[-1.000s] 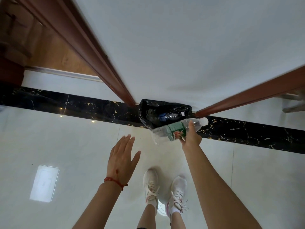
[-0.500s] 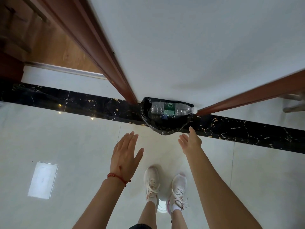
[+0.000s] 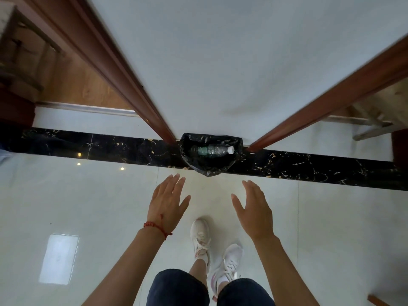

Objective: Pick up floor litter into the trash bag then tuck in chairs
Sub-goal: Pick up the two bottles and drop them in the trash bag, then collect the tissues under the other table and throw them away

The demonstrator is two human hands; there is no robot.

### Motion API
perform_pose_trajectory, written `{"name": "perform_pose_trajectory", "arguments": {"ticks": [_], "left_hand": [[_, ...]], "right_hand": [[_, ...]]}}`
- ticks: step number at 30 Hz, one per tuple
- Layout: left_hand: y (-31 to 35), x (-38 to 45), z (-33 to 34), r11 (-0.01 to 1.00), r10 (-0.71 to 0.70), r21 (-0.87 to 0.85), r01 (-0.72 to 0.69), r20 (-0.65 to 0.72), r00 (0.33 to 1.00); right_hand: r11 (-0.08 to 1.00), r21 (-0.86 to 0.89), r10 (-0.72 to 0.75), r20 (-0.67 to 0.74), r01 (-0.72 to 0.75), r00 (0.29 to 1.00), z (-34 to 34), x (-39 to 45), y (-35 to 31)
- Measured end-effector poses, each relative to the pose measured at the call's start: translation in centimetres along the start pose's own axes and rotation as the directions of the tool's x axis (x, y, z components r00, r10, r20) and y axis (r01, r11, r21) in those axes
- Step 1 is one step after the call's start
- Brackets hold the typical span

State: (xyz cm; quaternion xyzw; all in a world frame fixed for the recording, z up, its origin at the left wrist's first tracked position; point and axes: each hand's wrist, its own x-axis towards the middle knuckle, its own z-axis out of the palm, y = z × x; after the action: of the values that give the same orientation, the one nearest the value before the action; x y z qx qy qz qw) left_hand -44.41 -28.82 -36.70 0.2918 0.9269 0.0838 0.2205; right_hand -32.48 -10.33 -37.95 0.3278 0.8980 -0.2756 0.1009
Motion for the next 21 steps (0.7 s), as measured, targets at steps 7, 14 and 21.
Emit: {"name": "perform_pose_trajectory", "arguments": {"ticks": [7,14,21], "left_hand": [[5.0,-3.5,-2.7,0.996,0.05,0.067,-0.053,0.041,0.998],[11.3,-7.4,-5.8,0.991,0.113,0.065,-0.115,0.023,0.993],[19.5,-11.1,-9.9,0.96,0.254,0.115,-0.254,0.017,0.967]], "right_hand": [[0.99,-0.14,-0.029,-0.076,0.018,0.997,-5.2,-5.4,1.4],[0.996,-0.082,0.034,-0.148,-0.046,0.988,-11.4,-12.4,4.0],[0.986,-0.024,0.153,-0.259,-0.165,0.954,-17.6,-18.9,6.1]]}}
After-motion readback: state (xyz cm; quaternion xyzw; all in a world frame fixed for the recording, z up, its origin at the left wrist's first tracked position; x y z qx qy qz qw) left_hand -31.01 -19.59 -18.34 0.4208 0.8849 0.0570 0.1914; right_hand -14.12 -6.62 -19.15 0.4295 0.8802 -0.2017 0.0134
